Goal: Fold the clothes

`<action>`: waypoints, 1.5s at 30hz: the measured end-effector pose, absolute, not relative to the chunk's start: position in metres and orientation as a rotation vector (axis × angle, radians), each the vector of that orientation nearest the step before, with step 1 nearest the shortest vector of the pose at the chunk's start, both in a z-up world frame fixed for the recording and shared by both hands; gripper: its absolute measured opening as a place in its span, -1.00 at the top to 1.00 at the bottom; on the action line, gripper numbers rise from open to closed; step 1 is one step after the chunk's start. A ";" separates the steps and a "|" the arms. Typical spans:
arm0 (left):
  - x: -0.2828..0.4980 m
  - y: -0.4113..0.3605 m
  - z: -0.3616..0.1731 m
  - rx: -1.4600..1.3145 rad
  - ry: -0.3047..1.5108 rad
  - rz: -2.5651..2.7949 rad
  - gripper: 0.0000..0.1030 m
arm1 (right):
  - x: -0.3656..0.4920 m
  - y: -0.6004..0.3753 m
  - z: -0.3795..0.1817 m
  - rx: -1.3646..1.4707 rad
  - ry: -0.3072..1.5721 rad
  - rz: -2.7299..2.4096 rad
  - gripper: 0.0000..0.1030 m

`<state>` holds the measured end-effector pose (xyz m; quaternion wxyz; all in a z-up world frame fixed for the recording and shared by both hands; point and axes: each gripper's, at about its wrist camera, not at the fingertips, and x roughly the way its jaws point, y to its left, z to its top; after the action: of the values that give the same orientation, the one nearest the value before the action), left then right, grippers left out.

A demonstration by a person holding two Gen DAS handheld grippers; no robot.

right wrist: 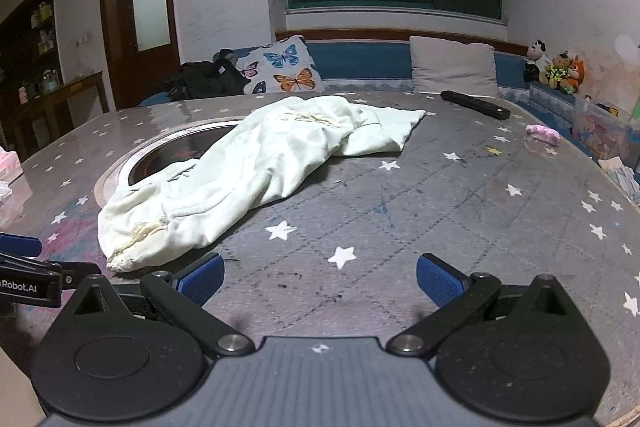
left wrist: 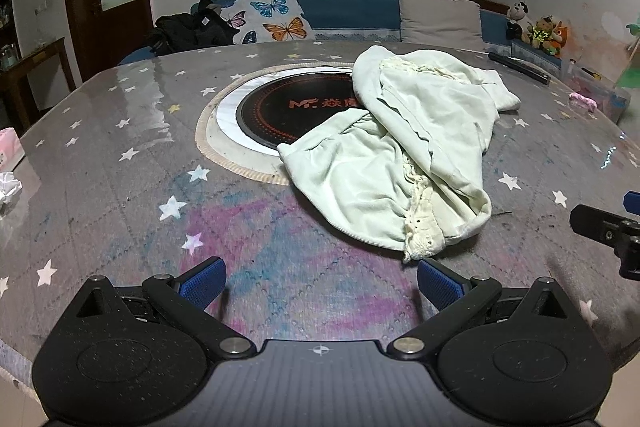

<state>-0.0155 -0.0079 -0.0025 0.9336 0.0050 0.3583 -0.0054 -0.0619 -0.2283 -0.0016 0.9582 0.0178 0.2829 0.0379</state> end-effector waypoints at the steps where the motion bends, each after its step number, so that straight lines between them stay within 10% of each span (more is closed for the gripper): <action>1: -0.016 -0.008 -0.003 0.010 0.733 -0.012 -1.00 | -0.062 -0.228 -0.001 0.035 0.574 0.079 -1.00; 45: -0.015 -0.014 -0.012 0.048 0.764 -0.036 -1.00 | -0.059 -0.220 -0.006 0.033 0.618 0.097 -1.00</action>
<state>-0.0146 -0.0143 -0.0119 0.9276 0.0233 0.3725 -0.0175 -0.0587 -0.2200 -0.0061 0.9514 0.0165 0.3038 0.0479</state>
